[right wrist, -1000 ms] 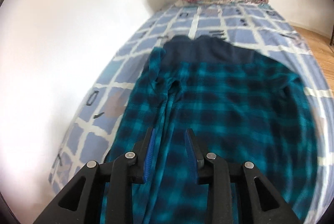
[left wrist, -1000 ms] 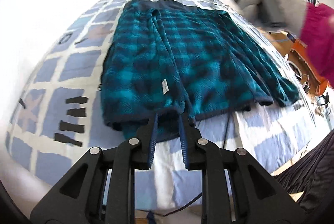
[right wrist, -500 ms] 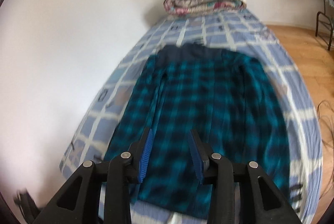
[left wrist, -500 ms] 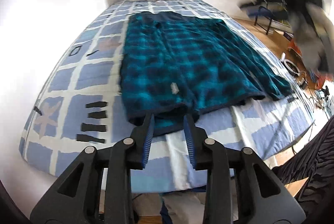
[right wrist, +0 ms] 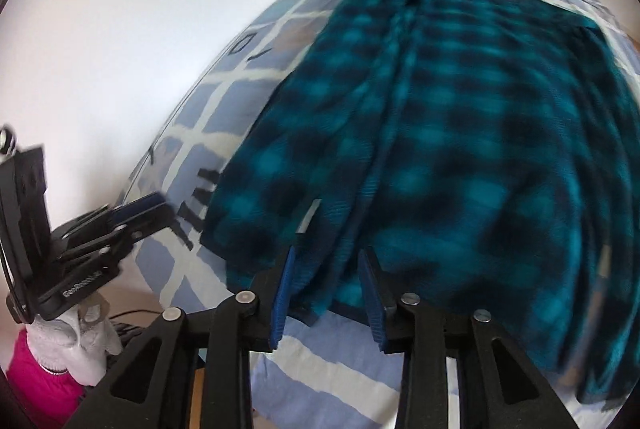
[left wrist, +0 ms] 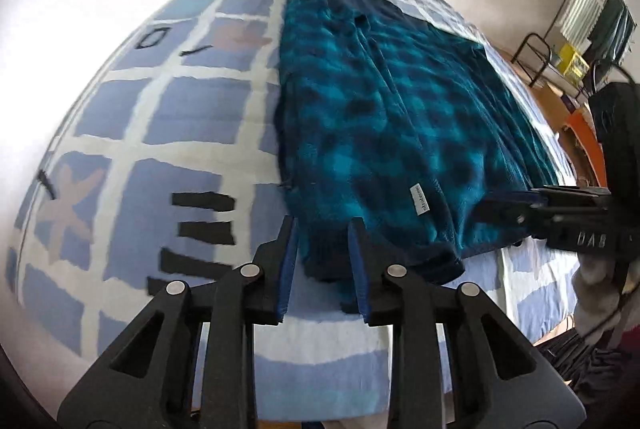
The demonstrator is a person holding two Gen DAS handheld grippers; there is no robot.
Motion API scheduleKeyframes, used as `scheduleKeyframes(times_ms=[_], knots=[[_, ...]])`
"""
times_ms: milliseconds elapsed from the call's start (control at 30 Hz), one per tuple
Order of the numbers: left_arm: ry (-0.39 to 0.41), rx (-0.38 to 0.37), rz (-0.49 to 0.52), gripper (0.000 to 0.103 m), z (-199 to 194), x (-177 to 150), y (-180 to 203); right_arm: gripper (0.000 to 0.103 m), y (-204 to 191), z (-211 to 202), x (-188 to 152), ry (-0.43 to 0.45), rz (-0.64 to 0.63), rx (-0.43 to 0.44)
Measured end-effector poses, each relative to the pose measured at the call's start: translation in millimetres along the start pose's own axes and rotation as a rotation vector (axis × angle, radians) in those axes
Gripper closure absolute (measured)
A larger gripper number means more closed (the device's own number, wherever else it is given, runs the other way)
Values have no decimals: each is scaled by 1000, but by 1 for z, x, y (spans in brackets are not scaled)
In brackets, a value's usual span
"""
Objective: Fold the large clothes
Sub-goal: 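Release the shirt and move both tools to the folded hem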
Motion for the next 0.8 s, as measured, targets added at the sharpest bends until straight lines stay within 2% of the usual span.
scheduleKeyframes(times_ms=[100, 267, 367, 500, 567, 700, 800], knots=[[-57, 3, 39, 78, 23, -7, 8, 73, -4, 17, -1, -8, -32, -29], [-151, 40, 40, 78, 53, -32, 2, 75, 7, 44, -18, -77, -47, -74], [-148, 49, 50, 77, 56, -38, 1, 75, 13, 56, -23, -90, -38, -82], [-151, 67, 59, 77, 53, -37, 3, 73, 13, 52, -22, -80, -34, -70], [-121, 70, 49, 77, 44, -31, 6, 69, 13, 38, -19, -51, -16, -42], [-12, 52, 53, 77, 16, -7, 21, 53, 30, -7, -11, 63, -5, -57], [46, 3, 37, 77, 1, 11, 36, 51, 56, -43, -13, 132, 37, -80]])
Point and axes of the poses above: each gripper's, at about its wrist camera, not at the fingertips, and z roughly the way its jaws point, y to its right, x to its top, the point moved 9 cm from there along z, roughly the way its jaws point, and after that the axes turned 8 degrees about z, right-handed, at the moved point
